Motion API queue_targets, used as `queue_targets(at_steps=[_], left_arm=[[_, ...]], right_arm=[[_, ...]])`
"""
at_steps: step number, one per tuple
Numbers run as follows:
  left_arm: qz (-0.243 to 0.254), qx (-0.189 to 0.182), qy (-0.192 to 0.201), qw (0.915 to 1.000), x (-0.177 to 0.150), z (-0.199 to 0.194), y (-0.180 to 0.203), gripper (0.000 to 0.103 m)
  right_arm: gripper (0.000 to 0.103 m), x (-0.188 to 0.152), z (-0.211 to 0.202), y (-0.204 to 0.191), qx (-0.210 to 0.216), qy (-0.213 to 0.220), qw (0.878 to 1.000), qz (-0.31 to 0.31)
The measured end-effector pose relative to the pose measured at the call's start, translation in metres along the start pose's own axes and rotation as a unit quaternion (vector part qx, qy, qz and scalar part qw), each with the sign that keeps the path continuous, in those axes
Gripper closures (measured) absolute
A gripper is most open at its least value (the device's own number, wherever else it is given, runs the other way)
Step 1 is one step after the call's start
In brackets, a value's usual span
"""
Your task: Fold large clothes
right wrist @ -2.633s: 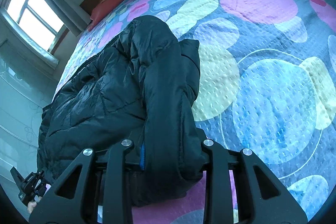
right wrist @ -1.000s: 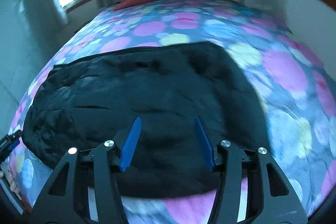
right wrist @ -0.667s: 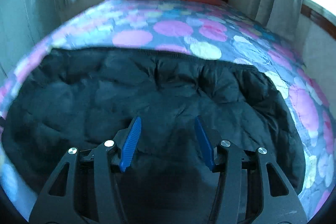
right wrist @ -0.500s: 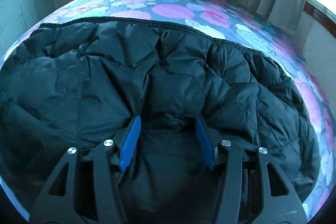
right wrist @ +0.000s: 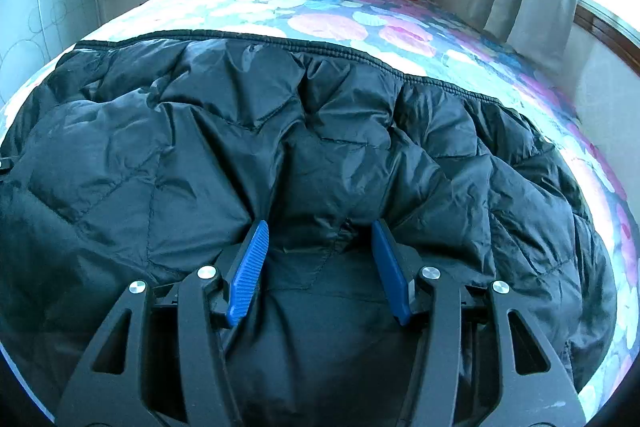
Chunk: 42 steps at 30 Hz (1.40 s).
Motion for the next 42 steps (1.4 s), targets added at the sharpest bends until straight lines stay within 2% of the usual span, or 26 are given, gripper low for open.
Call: queue_targets(at_steps=[1, 3, 5, 6, 8, 10, 12, 16, 21, 24, 27, 29, 35, 38, 42], left_arm=[[0.009, 0.0, -0.002, 1.0, 0.0, 0.002, 0.002, 0.018], [0.025, 0.001, 0.001, 0.9997, -0.002, 0.002, 0.007, 0.029], [0.039, -0.007, 0.004, 0.9992, -0.005, 0.001, 0.012, 0.05], [0.039, -0.007, 0.006, 0.9992, -0.006, -0.001, 0.014, 0.054], [0.042, -0.001, 0.013, 0.999, -0.008, -0.007, 0.017, 0.07], [0.053, 0.002, 0.025, 0.9983, -0.007, -0.017, 0.026, 0.081], [0.065, -0.002, 0.041, 0.997, -0.005, -0.035, 0.038, 0.085], [0.086, -0.022, 0.076, 0.9932, -0.003, -0.073, 0.07, 0.086], [0.144, -0.039, 0.103, 0.9834, -0.012, -0.108, 0.134, 0.087], [0.185, -0.034, 0.115, 0.9753, -0.019, -0.116, 0.174, 0.087], [0.215, -0.033, 0.12, 0.9686, -0.027, -0.117, 0.209, 0.087], [0.235, -0.031, 0.122, 0.9638, -0.034, -0.116, 0.233, 0.087], [0.303, -0.039, 0.105, 0.9466, -0.073, -0.088, 0.312, 0.087], [0.336, -0.032, 0.087, 0.9371, -0.102, -0.056, 0.346, 0.087], [0.366, -0.022, 0.051, 0.9291, -0.141, -0.006, 0.374, 0.087]], right_arm=[[0.05, 0.0, 0.0, 0.0, 0.0, 0.001, 1.0, 0.0], [0.05, -0.001, 0.0, -0.001, -0.001, 0.001, 1.0, 0.0], [0.05, -0.001, 0.0, -0.002, -0.004, 0.002, 1.0, -0.002], [0.05, -0.001, 0.0, -0.001, -0.004, 0.002, 1.0, -0.003], [0.05, -0.001, 0.001, -0.002, -0.006, 0.002, 1.0, -0.005], [0.05, -0.002, 0.001, -0.003, -0.007, 0.002, 1.0, -0.005], [0.05, -0.002, 0.0, -0.003, -0.007, 0.002, 1.0, -0.005], [0.05, -0.001, 0.0, -0.002, -0.004, 0.002, 1.0, -0.001], [0.05, 0.006, -0.014, 0.011, 0.007, 0.007, 1.0, 0.003], [0.049, 0.011, -0.031, 0.038, 0.006, 0.019, 1.0, 0.021], [0.043, 0.013, -0.05, 0.078, -0.007, 0.033, 0.999, 0.042], [0.042, 0.012, -0.062, 0.106, -0.019, 0.041, 0.997, 0.056], [0.042, -0.005, -0.079, 0.187, -0.056, 0.037, 0.993, 0.093], [0.042, -0.018, -0.079, 0.219, -0.074, 0.025, 0.991, 0.11], [0.042, -0.038, -0.076, 0.251, -0.089, 0.005, 0.987, 0.135]])
Point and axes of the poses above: each gripper's, at about its wrist camera, not at the fingertips, and z roughly the way its jaws point, y to its right, x to its top, the point moved 5 cm from there along z, roughly the way its jaws point, and after that the axes turned 4 degrees about y, right-handed, at the moved point
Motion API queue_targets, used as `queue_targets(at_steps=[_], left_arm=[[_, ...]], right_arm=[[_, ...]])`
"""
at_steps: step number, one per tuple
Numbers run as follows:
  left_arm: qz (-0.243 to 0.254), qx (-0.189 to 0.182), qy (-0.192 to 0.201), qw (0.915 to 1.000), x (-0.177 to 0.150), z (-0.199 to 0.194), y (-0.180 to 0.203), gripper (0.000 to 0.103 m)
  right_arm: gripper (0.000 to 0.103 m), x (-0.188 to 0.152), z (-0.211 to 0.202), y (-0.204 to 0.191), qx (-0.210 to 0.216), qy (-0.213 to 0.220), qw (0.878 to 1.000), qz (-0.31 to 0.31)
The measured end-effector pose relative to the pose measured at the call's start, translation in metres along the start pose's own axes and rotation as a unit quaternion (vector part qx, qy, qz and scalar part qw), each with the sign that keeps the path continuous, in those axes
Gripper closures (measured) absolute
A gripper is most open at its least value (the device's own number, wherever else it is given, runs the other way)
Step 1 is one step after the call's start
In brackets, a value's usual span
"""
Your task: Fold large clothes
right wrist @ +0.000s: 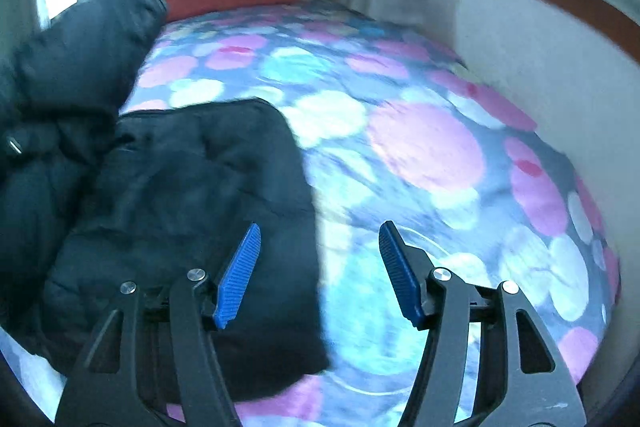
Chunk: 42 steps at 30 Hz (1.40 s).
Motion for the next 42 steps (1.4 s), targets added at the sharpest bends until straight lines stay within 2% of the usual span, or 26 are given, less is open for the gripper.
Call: queue_targets(at_steps=[5, 12, 15, 16, 17, 19, 24, 27, 32, 35, 37, 39, 42], left_arm=[[0.025, 0.012, -0.009, 0.9996, -0.023, 0.035, 0.03, 0.087], [0.024, 0.027, 0.007, 0.9993, -0.026, 0.024, 0.039, 0.083], [0.016, 0.028, 0.012, 0.9994, -0.02, 0.014, 0.042, 0.071], [0.013, 0.025, 0.013, 0.9995, -0.019, 0.009, 0.043, 0.063], [0.009, 0.016, 0.015, 0.9997, -0.017, 0.006, 0.044, 0.051], [-0.004, -0.009, 0.031, 0.9995, -0.013, -0.01, 0.048, 0.044], [0.01, -0.033, 0.064, 0.9973, -0.001, -0.042, 0.054, 0.044], [-0.005, -0.025, 0.088, 0.9958, 0.005, -0.063, 0.032, 0.044], [-0.053, 0.031, 0.105, 0.9926, 0.0, -0.078, -0.037, 0.044], [-0.09, 0.076, 0.095, 0.9885, -0.014, -0.076, -0.09, 0.043], [-0.129, 0.095, 0.083, 0.9837, -0.028, -0.07, -0.126, 0.043], [-0.16, 0.106, 0.072, 0.9788, -0.04, -0.064, -0.149, 0.044], [-0.19, 0.1, 0.053, 0.9753, -0.055, -0.052, -0.169, 0.044]], right_arm=[[0.042, -0.02, 0.005, 0.025, -0.017, -0.018, 1.0, 0.013], [0.042, -0.029, 0.009, 0.04, -0.016, -0.028, 0.999, 0.028], [0.041, -0.028, 0.007, 0.041, -0.011, -0.026, 0.999, 0.033], [0.041, -0.027, 0.006, 0.042, -0.01, -0.025, 0.999, 0.033], [0.041, -0.026, 0.004, 0.041, -0.01, -0.023, 0.999, 0.032], [0.041, -0.024, -0.001, 0.038, -0.009, -0.018, 0.999, 0.029], [0.041, -0.018, -0.012, 0.029, -0.004, -0.01, 1.0, 0.025], [0.041, -0.011, -0.02, 0.021, 0.001, -0.001, 1.0, 0.018], [0.041, 0.007, -0.036, 0.001, 0.018, 0.019, 1.0, 0.01], [0.04, 0.022, -0.045, -0.014, 0.033, 0.033, 0.999, 0.008], [0.035, 0.033, -0.049, -0.027, 0.048, 0.041, 0.998, 0.009], [0.034, 0.04, -0.048, -0.039, 0.064, 0.04, 0.997, 0.01], [0.031, 0.044, -0.038, -0.064, 0.104, 0.018, 0.994, 0.011]])
Point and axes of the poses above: each gripper's, at about its wrist camera, not at the fingertips, and z roughly the way its jaws point, y to its right, x to its top, the point moved 5 cm from there along z, roughly the way its jaws point, and after that the axes turned 4 degrees about y, right-handed, at the moved point
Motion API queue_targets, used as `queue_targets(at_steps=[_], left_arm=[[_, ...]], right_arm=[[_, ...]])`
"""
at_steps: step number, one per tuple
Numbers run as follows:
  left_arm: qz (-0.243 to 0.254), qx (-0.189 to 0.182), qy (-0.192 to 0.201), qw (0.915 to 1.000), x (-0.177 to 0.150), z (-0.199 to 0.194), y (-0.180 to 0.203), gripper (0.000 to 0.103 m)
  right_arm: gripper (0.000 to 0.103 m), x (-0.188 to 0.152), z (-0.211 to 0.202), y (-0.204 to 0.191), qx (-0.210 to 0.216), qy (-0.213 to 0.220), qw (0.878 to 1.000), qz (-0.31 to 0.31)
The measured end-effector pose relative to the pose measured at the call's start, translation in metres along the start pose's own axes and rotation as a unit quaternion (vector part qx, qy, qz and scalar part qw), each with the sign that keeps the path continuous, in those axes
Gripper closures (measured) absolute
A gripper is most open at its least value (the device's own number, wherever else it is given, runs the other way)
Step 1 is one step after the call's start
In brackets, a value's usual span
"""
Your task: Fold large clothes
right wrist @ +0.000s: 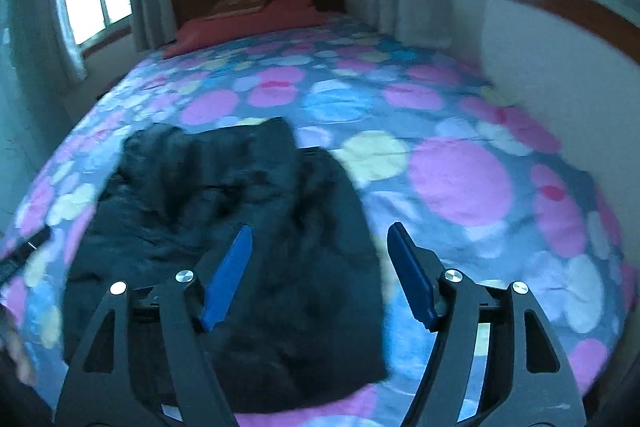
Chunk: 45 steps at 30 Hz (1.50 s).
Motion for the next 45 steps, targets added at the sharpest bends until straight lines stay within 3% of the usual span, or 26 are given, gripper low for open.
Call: queue_targets(at_steps=[3, 5, 6, 9, 16, 23, 28, 38, 45], left_arm=[[-0.012, -0.019, -0.019, 0.9996, -0.012, 0.009, -0.003, 0.043], [-0.019, -0.036, -0.03, 0.9987, -0.02, 0.015, 0.001, 0.043], [-0.02, -0.045, -0.035, 0.9982, -0.024, 0.017, 0.002, 0.043], [-0.024, -0.055, -0.036, 0.9976, -0.028, 0.021, 0.01, 0.043], [-0.005, -0.074, -0.026, 0.9969, -0.018, 0.032, 0.042, 0.043], [0.041, -0.075, -0.054, 0.9949, -0.028, 0.063, 0.072, 0.043], [0.084, -0.044, -0.052, 0.9941, -0.035, 0.08, 0.082, 0.044], [0.078, -0.045, -0.041, 0.9951, -0.036, 0.079, 0.08, 0.043], [0.064, -0.055, -0.04, 0.9957, -0.034, 0.07, 0.076, 0.043]], right_arm=[[0.031, -0.007, 0.018, -0.017, 0.026, -0.036, 0.999, -0.005], [0.054, -0.015, 0.029, -0.022, 0.04, -0.063, 0.997, -0.006], [0.086, -0.02, 0.036, -0.023, 0.041, -0.082, 0.996, -0.01], [0.092, -0.025, 0.048, -0.013, 0.026, -0.093, 0.995, -0.013], [0.094, -0.032, 0.062, 0.009, -0.007, -0.093, 0.995, -0.015], [0.094, -0.055, 0.089, 0.024, -0.019, -0.103, 0.994, -0.016], [0.095, -0.064, 0.096, 0.026, -0.017, -0.09, 0.996, -0.009], [0.095, -0.062, 0.088, 0.028, -0.012, -0.081, 0.997, 0.005], [0.076, -0.044, 0.05, 0.033, -0.036, -0.072, 0.997, 0.006]])
Point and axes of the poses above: each gripper's, at about its wrist camera, not at the fingertips, and z roughly the way its jaws point, y to its right, x to its top, the point moved 5 cm from there along z, roughly the way its jaws point, and after that the axes turned 4 degrees about y, right-handed, at the moved point
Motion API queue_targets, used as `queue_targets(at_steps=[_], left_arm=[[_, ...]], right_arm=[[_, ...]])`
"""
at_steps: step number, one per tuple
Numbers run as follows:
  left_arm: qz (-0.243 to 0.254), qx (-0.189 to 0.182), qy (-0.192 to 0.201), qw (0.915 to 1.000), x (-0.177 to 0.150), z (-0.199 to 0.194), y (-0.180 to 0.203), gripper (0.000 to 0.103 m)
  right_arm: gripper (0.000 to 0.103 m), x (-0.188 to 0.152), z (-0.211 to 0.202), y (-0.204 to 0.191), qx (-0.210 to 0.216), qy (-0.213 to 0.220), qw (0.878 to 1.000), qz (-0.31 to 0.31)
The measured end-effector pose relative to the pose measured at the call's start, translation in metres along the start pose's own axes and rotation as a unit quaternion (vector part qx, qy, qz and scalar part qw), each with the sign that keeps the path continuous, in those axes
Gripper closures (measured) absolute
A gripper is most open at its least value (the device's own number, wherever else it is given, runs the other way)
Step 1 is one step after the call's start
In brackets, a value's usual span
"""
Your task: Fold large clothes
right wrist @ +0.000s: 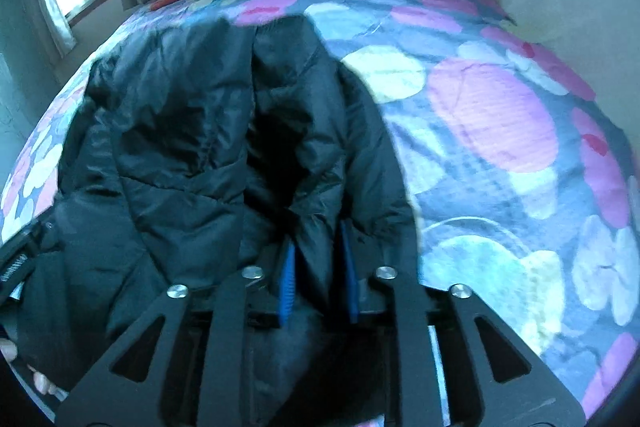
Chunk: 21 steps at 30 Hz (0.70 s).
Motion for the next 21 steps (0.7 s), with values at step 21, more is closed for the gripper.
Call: queue_targets(at_steps=[21], left_arm=[[-0.025, 0.001, -0.011, 0.9996, 0.05, 0.014, 0.003, 0.044]], right_arm=[[0.06, 0.069, 0.031, -0.049, 0.024, 0.028, 0.999, -0.036]])
Point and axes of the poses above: each gripper's, at about its wrist camera, not at the fingertips, and z roughly the way its jaws point, y to its right, x to its top, the point moved 5 cm from there along z, roughly the way its jaws point, and after that the axes turned 4 degrees about y, right-handed, at the moved point
